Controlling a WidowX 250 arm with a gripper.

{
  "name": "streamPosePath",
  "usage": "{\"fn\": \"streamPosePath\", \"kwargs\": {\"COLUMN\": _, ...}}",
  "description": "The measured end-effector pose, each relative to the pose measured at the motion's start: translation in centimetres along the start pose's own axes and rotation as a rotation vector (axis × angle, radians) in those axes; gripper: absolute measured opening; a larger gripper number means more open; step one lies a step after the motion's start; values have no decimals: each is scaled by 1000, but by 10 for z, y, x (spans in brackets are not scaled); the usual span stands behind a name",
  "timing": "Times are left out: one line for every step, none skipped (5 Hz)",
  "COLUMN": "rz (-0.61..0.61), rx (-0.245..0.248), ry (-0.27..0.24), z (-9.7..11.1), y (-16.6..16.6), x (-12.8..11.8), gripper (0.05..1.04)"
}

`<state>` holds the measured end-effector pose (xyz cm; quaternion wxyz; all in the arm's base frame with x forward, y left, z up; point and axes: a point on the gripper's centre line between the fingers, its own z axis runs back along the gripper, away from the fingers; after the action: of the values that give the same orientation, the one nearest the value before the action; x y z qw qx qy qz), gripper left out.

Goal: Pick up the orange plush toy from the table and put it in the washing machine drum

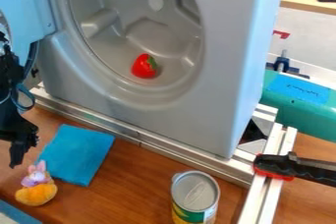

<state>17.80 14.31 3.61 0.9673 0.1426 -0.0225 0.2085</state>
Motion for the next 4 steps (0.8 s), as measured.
{"fn": "streamPosePath", "kwargs": {"rz": -3, "rx": -4, "ry": 7, "z": -3, "y": -2, "x": -2, "gripper": 996}}
{"fn": "streamPosePath", "kwargs": {"rz": 34, "rx": -76, "ry": -71, "z": -24, "y": -14, "x": -3, "gripper": 996}}
{"fn": "streamPosePath", "kwargs": {"rz": 24, "rx": -162, "ry": -73, "z": -49, "y": -26, "x": -4, "gripper": 996}}
{"fn": "streamPosePath", "kwargs": {"rz": -1, "rx": -172, "ry": -19, "z": -70, "y": -32, "x": -7, "gripper": 996}}
